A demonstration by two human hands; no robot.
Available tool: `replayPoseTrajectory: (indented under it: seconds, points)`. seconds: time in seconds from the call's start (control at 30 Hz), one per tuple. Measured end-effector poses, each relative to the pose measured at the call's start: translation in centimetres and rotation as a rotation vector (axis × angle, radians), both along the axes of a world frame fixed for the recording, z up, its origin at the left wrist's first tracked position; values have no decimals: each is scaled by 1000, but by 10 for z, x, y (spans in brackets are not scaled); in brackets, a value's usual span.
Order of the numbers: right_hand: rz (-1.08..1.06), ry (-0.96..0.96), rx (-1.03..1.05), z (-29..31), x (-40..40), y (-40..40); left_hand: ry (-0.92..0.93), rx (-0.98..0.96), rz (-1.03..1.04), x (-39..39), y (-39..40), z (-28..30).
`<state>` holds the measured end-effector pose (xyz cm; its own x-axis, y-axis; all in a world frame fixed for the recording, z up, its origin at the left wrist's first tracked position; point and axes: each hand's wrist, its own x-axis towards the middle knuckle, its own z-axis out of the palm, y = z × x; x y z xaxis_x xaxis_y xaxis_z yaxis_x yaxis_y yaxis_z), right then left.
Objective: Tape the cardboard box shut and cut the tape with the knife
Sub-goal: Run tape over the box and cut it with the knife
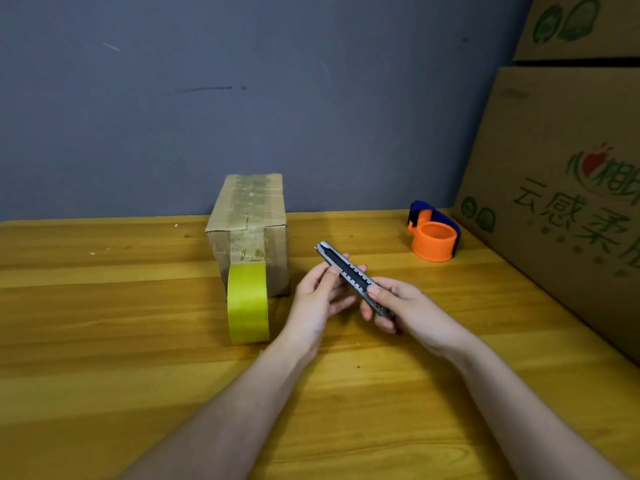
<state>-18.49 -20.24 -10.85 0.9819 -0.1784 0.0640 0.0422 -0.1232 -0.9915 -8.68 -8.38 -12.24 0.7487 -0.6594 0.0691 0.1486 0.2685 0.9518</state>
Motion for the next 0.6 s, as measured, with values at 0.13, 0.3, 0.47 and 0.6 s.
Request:
replayPoseTrajectory:
  seconds: [0.13, 0.3, 0.47, 0.6]
  points:
    - [-121, -19, -93, -1, 1, 1, -55, 24, -9, -4, 0, 1]
    - [-161, 5, -150, -4, 1, 3, -90, 26, -49, -8, 1, 2]
    - [-99, -35, -78, -11, 7, 15, -57, -18, -57, -7, 3, 4]
    - [-148, -58, -122, -13, 9, 17, -51, -3, -42, -8, 2, 4]
